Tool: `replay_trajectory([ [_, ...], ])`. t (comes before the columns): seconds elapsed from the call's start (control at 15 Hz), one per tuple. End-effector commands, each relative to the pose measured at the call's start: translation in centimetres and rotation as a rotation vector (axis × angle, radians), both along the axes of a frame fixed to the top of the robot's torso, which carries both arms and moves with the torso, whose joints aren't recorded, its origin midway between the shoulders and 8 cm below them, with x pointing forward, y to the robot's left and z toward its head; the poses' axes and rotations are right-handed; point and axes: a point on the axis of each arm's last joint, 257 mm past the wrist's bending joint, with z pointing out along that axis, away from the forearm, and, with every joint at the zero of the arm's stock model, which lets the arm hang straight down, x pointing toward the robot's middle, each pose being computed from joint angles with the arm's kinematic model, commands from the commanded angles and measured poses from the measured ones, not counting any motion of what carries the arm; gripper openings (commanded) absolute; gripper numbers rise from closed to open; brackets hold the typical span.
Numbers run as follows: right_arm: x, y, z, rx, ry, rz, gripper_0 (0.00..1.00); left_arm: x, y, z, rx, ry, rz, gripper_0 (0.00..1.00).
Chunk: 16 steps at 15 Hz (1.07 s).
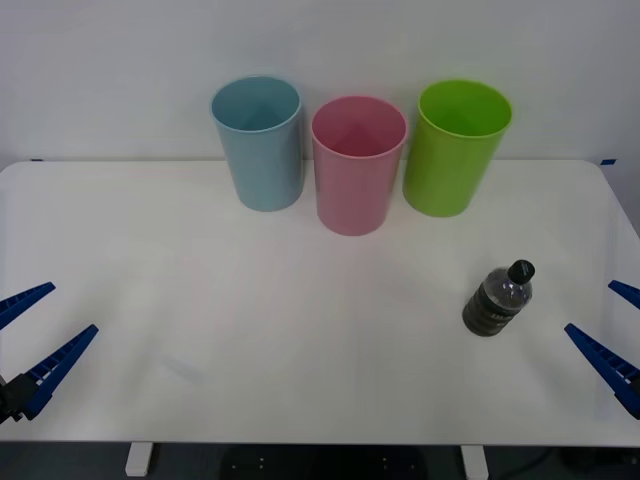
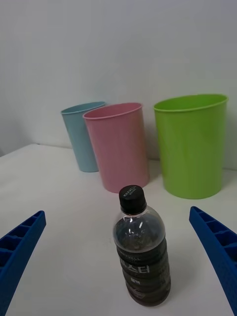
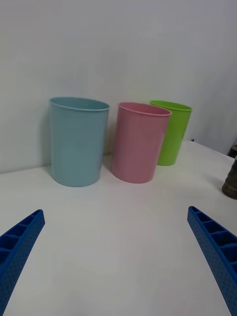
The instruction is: Grasp the object on the table and drop it into the matching bin: aluminum can to the light blue bin, PET bottle to the pink bin.
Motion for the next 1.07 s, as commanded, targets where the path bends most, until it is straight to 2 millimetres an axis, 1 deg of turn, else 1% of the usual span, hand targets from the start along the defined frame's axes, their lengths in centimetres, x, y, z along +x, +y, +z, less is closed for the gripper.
replay_trajectory([
  [0.07, -0.2, -0.6, -0.3, 0.002, 0.008, -0.018, 1.0, 0.0, 0.0, 0.0, 0.0, 0.0, 0.0, 1.0],
  [0.2, -0.2, -0.6, -0.4, -0.012, 0.015, -0.017, 1.0, 0.0, 0.0, 0.0, 0.0, 0.0, 0.0, 1.0],
  [0.53, -0.3, -0.9, -2.0, -0.036, 0.049, -0.044, 1.0, 0.0, 0.0, 0.0, 0.0, 0.0, 0.0, 1.0],
  [0.8, -0.1, -1.6, -4.3, -0.052, 0.082, -0.069, 1.0, 0.0, 0.0, 0.0, 0.0, 0.0, 0.0, 1.0],
  [1.07, 0.5, -1.9, -6.1, -0.125, 0.048, -0.087, 1.0, 0.0, 0.0, 0.0, 0.0, 0.0, 0.0, 1.0],
])
